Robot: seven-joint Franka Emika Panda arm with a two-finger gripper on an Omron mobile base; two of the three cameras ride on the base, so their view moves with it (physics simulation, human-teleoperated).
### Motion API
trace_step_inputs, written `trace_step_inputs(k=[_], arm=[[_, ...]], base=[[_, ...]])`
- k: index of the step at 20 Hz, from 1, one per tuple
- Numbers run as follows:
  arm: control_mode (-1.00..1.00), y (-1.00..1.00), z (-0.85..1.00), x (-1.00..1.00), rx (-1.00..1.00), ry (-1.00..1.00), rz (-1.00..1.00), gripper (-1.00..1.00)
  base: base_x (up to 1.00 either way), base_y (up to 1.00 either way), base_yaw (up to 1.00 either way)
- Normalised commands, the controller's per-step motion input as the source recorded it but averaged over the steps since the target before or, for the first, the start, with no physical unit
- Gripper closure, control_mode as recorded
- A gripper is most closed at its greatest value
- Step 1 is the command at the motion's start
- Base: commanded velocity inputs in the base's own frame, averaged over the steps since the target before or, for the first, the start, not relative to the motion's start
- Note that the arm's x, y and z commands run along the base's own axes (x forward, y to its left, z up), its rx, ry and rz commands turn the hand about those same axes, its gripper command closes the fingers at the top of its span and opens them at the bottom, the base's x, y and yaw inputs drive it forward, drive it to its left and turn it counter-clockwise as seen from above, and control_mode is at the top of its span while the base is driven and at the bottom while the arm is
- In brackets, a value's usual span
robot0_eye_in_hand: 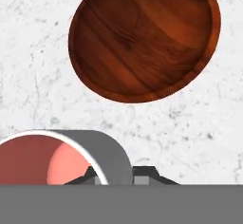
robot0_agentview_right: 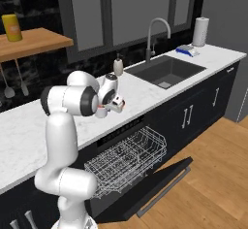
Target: Pick up the cup and bowl from the counter, place them in the dishwasher, and close the dishwasher door.
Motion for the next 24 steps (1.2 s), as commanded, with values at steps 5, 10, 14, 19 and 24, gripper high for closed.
trace_step_inputs(k=[5, 10, 14, 19, 24], arm=[[-1.0, -0.65, 0.0, -0.6, 0.01, -0.14, -0.02, 1.0], [-1.0, -0.98, 0.0, -0.84, 0.05, -0.12, -0.07, 1.0], [-1.0, -1.0, 0.0, -0.89, 0.08, -0.08, -0.05, 1.0], [-1.0, -0.99, -0.09, -0.45, 0.14, 0.0, -0.01, 1.0], [-1.0, -0.68, -0.48, 0.07, 0.17, 0.01, 0.0, 1.0]], base=[[0.0, 0.0, 0.0], [0.0, 0.0, 0.0], [0.0, 0.0, 0.0], [0.0, 0.0, 0.0], [0.0, 0.0, 0.0]])
